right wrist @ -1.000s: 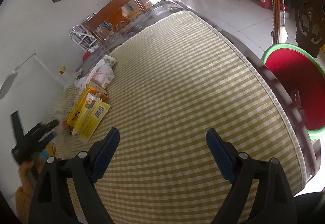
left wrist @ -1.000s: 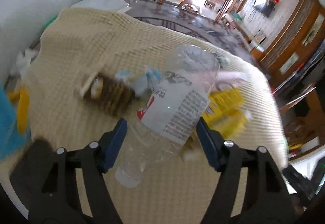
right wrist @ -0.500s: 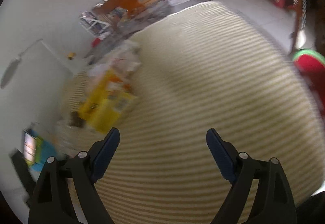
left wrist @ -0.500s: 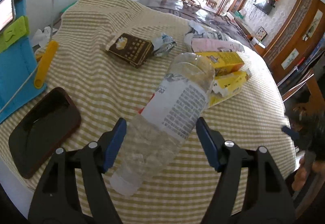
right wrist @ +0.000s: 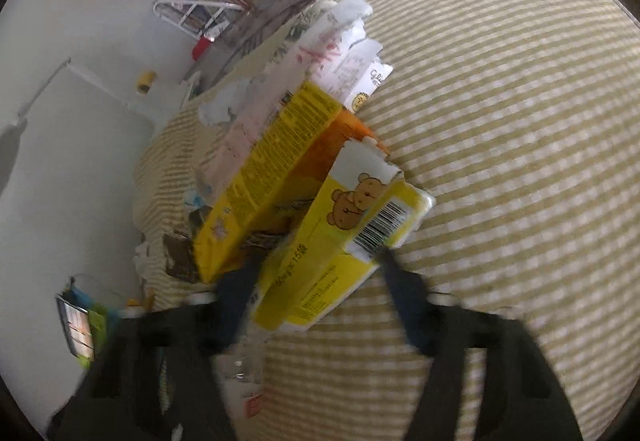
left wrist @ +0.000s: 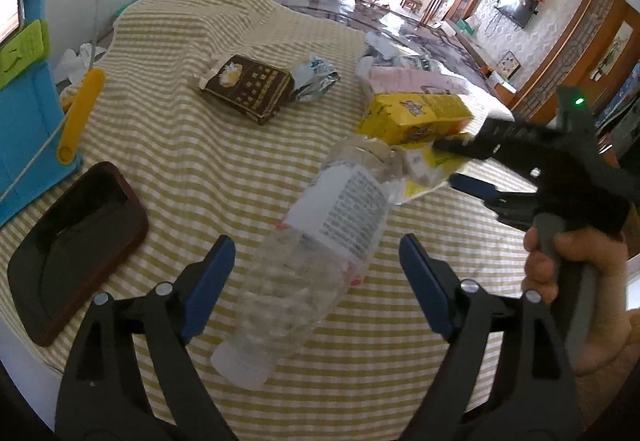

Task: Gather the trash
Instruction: 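Grasp the yellow toothpaste box with the right tool while the left tool holds the bottle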

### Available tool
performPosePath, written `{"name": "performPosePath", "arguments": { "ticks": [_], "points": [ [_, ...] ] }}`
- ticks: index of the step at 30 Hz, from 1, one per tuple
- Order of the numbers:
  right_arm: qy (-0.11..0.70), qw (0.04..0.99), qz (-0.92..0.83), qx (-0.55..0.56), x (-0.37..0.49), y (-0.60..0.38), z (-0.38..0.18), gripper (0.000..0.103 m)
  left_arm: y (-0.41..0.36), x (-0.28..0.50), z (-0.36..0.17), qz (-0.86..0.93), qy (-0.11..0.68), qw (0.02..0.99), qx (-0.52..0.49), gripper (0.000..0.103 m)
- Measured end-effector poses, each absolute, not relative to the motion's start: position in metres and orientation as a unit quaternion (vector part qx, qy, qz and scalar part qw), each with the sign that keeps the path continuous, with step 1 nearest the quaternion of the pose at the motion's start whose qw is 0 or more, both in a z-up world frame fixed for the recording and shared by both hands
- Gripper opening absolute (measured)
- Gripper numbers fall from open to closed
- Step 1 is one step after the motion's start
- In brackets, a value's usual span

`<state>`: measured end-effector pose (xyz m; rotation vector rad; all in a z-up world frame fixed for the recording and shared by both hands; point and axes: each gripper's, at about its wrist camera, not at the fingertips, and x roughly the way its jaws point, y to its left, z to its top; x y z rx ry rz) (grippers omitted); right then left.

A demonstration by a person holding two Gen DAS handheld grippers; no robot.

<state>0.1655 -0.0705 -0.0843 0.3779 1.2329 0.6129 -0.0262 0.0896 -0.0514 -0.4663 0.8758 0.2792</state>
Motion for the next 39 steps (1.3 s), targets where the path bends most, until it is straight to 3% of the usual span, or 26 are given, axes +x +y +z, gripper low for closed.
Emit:
{"name": "performPosePath", "arguments": {
  "ticks": [1, 3, 7, 11, 19, 20, 21, 23, 25, 27, 29, 39],
  "points": [
    [0.567, 0.745, 0.305, 0.178, 0.165, -0.075, -0.083, 0.023, 0.090, -0.027, -0.049, 0.122, 0.413, 0.872, -0.230, 0.082],
    [0.557, 0.752, 0.316, 0.154, 0.160, -0.089, -0.071, 0.023, 0.088, -0.025, -0.044, 0.110, 0.408, 0.877, -0.228, 0.087],
    [0.534, 0.771, 0.344, 0.034, 0.145, -0.112, -0.040, 0.021, 0.086, -0.019, -0.036, 0.117, 0.411, 0.885, -0.184, 0.088],
    [0.548, 0.758, 0.348, -0.057, 0.136, -0.138, -0.025, 0.019, 0.098, -0.011, -0.045, 0.125, 0.428, 0.872, -0.203, 0.088],
    [0.556, 0.759, 0.332, -0.066, 0.129, -0.133, -0.040, 0.023, 0.085, 0.007, -0.074, 0.097, 0.482, 0.849, -0.195, 0.088],
    [0.548, 0.767, 0.329, -0.060, 0.127, -0.132, -0.041, 0.032, 0.085, 0.006, -0.076, 0.097, 0.485, 0.848, -0.192, 0.088],
    [0.541, 0.774, 0.324, -0.059, 0.128, -0.129, -0.040, 0.052, 0.084, 0.004, -0.078, 0.096, 0.486, 0.846, -0.194, 0.088],
    [0.525, 0.791, 0.310, -0.054, 0.124, -0.127, -0.041, 0.066, 0.086, 0.002, -0.082, 0.099, 0.487, 0.844, -0.204, 0.088],
    [0.526, 0.791, 0.309, -0.046, 0.124, -0.125, -0.044, 0.066, 0.086, 0.001, -0.082, 0.101, 0.482, 0.846, -0.206, 0.085],
    [0.521, 0.796, 0.305, -0.047, 0.122, -0.123, -0.045, 0.073, 0.084, 0.000, -0.082, 0.105, 0.477, 0.849, -0.200, 0.076],
    [0.514, 0.803, 0.296, -0.055, 0.120, -0.122, -0.048, 0.073, 0.083, -0.002, -0.080, 0.104, 0.472, 0.852, -0.201, 0.069],
    [0.536, 0.795, 0.285, -0.023, 0.121, -0.125, -0.071, 0.073, 0.077, -0.008, -0.073, 0.098, 0.457, 0.861, -0.198, 0.068]
  ]
}}
